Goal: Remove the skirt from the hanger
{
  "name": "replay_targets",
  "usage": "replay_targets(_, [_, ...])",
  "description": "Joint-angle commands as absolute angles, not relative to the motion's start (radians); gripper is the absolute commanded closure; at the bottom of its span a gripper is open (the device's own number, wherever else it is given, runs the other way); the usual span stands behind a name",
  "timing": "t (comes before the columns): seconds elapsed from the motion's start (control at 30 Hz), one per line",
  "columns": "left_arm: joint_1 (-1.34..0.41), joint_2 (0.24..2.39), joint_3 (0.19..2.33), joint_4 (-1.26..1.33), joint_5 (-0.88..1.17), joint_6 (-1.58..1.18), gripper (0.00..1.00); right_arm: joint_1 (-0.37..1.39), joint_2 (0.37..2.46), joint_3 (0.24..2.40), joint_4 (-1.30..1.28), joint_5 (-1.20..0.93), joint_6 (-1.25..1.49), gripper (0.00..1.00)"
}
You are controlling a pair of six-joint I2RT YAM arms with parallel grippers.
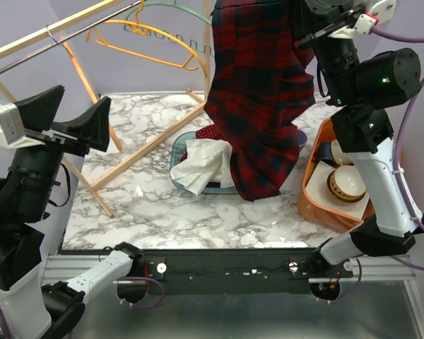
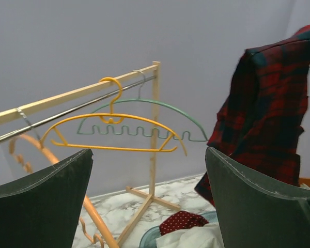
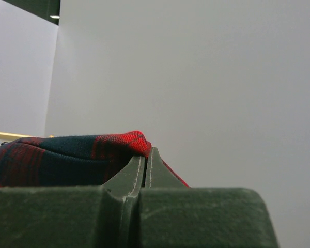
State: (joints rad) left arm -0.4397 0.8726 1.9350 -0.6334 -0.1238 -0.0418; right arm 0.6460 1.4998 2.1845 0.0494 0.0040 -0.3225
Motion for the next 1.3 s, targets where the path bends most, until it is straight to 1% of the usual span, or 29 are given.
replay_targets(0.0, [-0.437, 0.968, 1.954, -0.638, 0.144, -0.071, 0.01, 0.646, 1.497, 2.079, 0.251, 0.006, -0.413, 0.99])
replay_targets(0.07, [-0.437, 0.992, 1.951, -0.643, 0.19, -0.074, 0.01, 0.646, 1.518, 2.037, 0.296, 0.006, -0.419, 0.99])
replay_targets(0.2, [-0.437, 1.02, 1.93, -0.646, 0.222, -0.078, 0.01, 0.646, 1.601, 2.114, 0.252, 0.005, -0.445, 0.99])
replay_targets(0.33, [-0.437, 0.979, 1.849, -0.603, 0.251, -0.06, 0.01, 0.646, 1.649, 2.144, 0.307, -0.037, -0.528, 0.99])
replay_targets(0.43, [-0.437, 0.953, 1.818, -0.592, 0.27, -0.043, 0.01, 0.643, 1.699, 2.213, 0.346, -0.04, -0.584, 0.99])
replay_targets(0.63, [-0.437, 0.934, 1.812, -0.604, 0.268, -0.037, 0.01, 0.638, 1.698, 2.175, 0.322, -0.009, -0.531, 0.99])
replay_targets(0.67, [-0.437, 0.931, 1.813, -0.604, 0.264, -0.037, 0.01, 0.638, 1.662, 2.142, 0.293, -0.006, -0.508, 0.99])
replay_targets(0.73, [-0.437, 0.919, 1.795, -0.595, 0.265, -0.037, 0.01, 0.638, 1.587, 2.019, 0.262, 0.086, -0.358, 0.99])
replay_targets(0.77, [-0.437, 0.908, 1.78, -0.588, 0.265, -0.032, 0.01, 0.637, 1.525, 1.797, 0.294, 0.098, -0.3, 0.99])
replay_targets(0.8, [-0.437, 0.887, 1.763, -0.574, 0.267, -0.026, 0.01, 0.638, 1.414, 1.685, 0.328, 0.097, -0.197, 0.99])
replay_targets(0.83, [-0.437, 0.874, 1.722, -0.542, 0.264, -0.02, 0.01, 0.638, 1.354, 1.56, 0.363, 0.089, -0.137, 0.99])
replay_targets(0.87, [-0.437, 0.867, 1.704, -0.529, 0.262, -0.014, 0.01, 0.638, 1.306, 1.387, 0.403, 0.075, -0.077, 0.99])
replay_targets(0.9, [-0.437, 0.856, 1.695, -0.523, 0.256, -0.006, 0.01, 0.638, 1.231, 1.308, 0.41, 0.039, -0.004, 0.99])
replay_targets(1.0, [-0.437, 0.864, 1.703, -0.543, 0.235, -0.006, 0.01, 0.638, 1.168, 1.144, 0.321, 0.02, 0.176, 0.99])
replay_targets(1.07, [-0.437, 0.867, 1.707, -0.551, 0.23, 0.018, 0.01, 0.641, 1.144, 1.089, 0.226, 0.023, 0.242, 0.99])
replay_targets(1.13, [-0.437, 0.867, 1.701, -0.549, 0.226, 0.017, 0.01, 0.641, 1.16, 1.022, 0.142, 0.038, 0.365, 0.99])
replay_targets(1.23, [-0.437, 0.853, 1.671, -0.535, 0.224, 0.011, 0.01, 0.641, 1.199, 0.935, 0.117, -0.038, 0.5, 0.99])
replay_targets(1.27, [-0.437, 0.845, 1.66, -0.529, 0.218, 0.008, 0.01, 0.641, 1.241, 0.914, 0.121, -0.054, 0.538, 0.99])
